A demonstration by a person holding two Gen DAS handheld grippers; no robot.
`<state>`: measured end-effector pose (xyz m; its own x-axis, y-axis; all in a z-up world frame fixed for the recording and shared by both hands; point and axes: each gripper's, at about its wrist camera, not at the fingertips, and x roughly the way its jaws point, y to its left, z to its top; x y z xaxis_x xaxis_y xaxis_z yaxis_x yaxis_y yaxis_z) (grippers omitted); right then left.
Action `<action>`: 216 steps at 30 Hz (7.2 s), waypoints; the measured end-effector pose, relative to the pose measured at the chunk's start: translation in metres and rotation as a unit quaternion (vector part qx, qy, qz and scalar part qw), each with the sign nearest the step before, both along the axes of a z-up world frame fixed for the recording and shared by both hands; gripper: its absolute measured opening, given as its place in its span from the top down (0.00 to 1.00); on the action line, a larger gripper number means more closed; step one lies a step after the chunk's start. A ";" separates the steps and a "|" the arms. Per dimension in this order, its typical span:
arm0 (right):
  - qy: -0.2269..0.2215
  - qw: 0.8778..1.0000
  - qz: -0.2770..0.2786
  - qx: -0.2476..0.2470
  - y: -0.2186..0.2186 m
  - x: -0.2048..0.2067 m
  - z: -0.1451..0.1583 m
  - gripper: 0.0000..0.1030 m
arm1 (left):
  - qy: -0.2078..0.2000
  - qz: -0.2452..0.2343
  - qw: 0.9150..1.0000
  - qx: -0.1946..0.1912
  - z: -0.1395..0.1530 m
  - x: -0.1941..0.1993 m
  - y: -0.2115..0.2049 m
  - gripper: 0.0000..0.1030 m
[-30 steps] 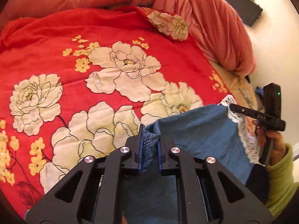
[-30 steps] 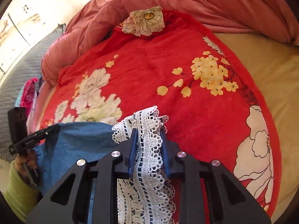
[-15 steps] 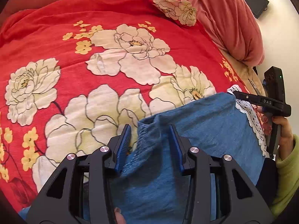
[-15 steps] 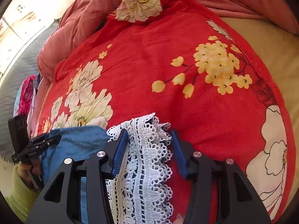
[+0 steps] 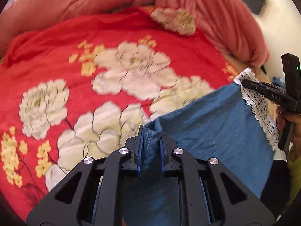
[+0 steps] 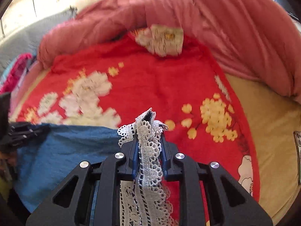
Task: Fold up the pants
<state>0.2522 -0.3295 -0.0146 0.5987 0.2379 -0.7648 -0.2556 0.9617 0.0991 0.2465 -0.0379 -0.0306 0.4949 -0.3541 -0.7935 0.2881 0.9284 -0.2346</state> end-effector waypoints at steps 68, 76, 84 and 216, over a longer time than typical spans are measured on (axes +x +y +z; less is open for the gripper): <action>-0.015 0.990 -0.094 0.108 -0.065 -0.202 0.007 0.42 | -0.055 0.159 0.985 0.028 0.036 -0.193 0.051 0.52; -0.038 0.996 -0.017 0.084 0.002 -0.199 0.027 0.30 | -0.013 0.190 0.980 0.052 0.025 -0.205 0.061 0.36; 0.050 0.997 0.015 0.056 0.068 -0.175 -0.016 0.24 | -0.011 0.171 0.978 0.118 0.007 -0.214 0.047 0.32; -0.044 0.955 0.279 0.086 0.208 -0.193 -0.005 0.43 | 0.101 0.060 0.977 -0.176 0.001 -0.008 0.073 0.41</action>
